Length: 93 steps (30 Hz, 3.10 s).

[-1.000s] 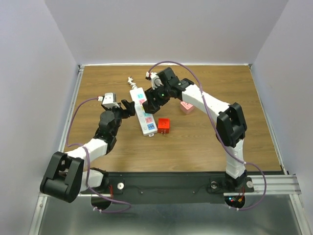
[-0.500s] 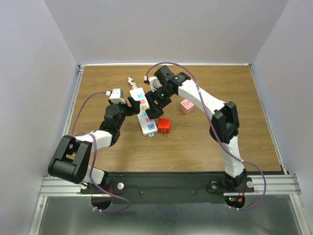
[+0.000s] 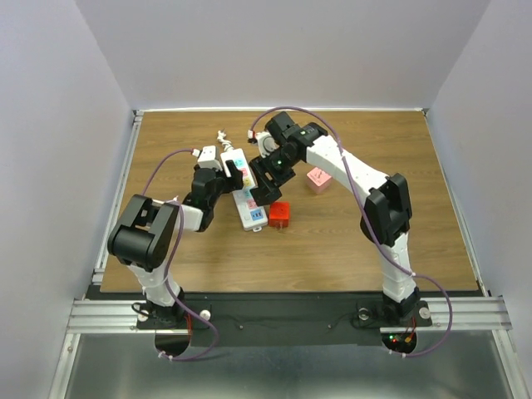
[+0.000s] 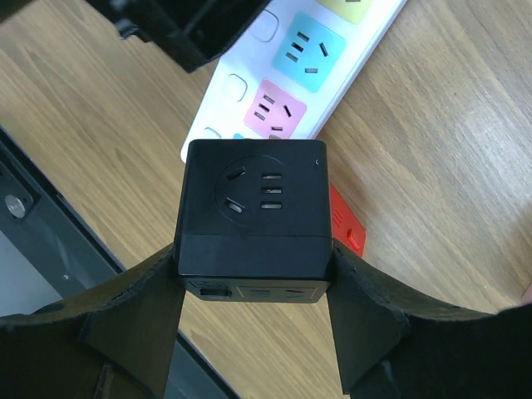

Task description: Insert the plug

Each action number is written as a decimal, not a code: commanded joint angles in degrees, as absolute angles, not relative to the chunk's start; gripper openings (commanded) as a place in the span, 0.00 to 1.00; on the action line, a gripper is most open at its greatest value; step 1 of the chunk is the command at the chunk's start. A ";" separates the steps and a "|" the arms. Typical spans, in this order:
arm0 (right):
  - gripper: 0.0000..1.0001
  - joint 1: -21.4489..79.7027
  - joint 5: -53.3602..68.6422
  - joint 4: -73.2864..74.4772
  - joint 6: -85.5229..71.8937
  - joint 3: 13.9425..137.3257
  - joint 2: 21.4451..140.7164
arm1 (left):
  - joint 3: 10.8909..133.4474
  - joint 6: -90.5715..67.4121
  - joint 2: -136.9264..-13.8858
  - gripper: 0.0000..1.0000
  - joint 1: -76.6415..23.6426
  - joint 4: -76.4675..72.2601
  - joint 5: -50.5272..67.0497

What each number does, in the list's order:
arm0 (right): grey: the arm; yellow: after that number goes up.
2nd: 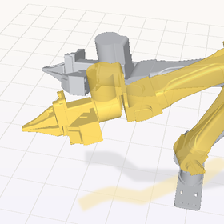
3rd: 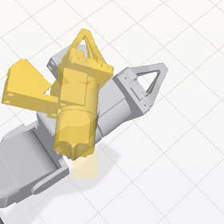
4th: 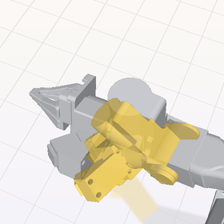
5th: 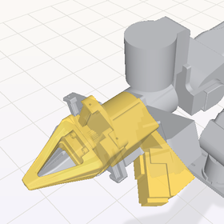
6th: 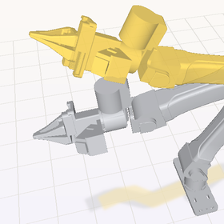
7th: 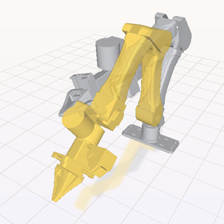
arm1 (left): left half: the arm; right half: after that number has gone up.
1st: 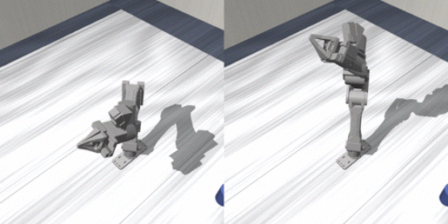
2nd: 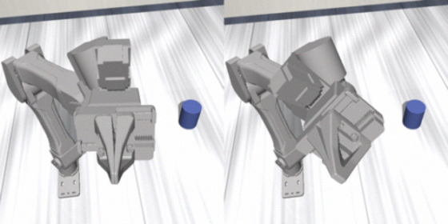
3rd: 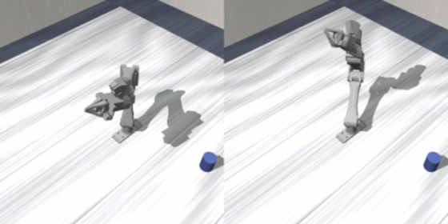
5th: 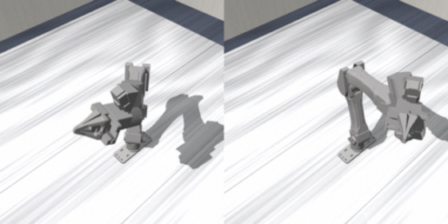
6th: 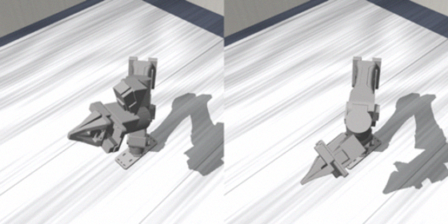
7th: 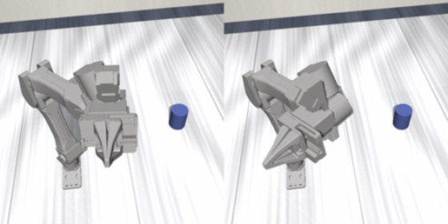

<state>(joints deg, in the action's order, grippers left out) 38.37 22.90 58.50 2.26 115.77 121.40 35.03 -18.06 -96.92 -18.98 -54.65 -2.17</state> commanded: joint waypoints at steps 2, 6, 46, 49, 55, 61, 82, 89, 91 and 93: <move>0.00 38.76 22.24 58.10 0.18 117.07 116.81 | 37.62 -18.72 -98.96 0.85 -18.90 -58.45 -1.41; 0.00 38.76 22.24 55.73 -0.26 114.79 113.74 | 38.84 -18.81 -101.51 0.85 -19.16 -58.54 -1.14; 0.01 40.69 8.35 62.22 -8.00 110.91 115.30 | 21.01 -15.91 -81.66 0.92 -29.45 -66.01 -0.88; 0.01 40.69 8.97 65.21 -7.03 116.44 119.16 | 19.52 -16.69 -79.46 0.92 -26.29 -65.83 0.26; 0.01 40.43 9.32 66.01 -7.21 115.50 120.51 | 17.84 -18.28 -79.10 0.92 -24.17 -69.78 5.63; 0.01 40.43 9.75 65.83 -7.47 111.45 117.16 | 17.23 -18.63 -78.49 0.92 -23.55 -70.75 6.86; 0.01 40.52 9.23 66.62 -8.61 107.84 114.08 | 16.61 -18.72 -78.14 0.92 -23.47 -71.10 6.68; 0.01 40.52 11.07 66.80 -8.17 109.86 116.89 | 16.61 -18.63 -78.40 0.92 -23.47 -71.19 6.77; 0.01 40.52 10.99 66.80 -8.17 110.30 117.77 | 16.61 -18.55 -78.49 0.92 -23.47 -71.28 6.68; 0.01 40.52 10.90 66.80 -8.17 110.48 118.21 | 16.61 -18.63 -78.40 0.92 -23.47 -71.28 6.77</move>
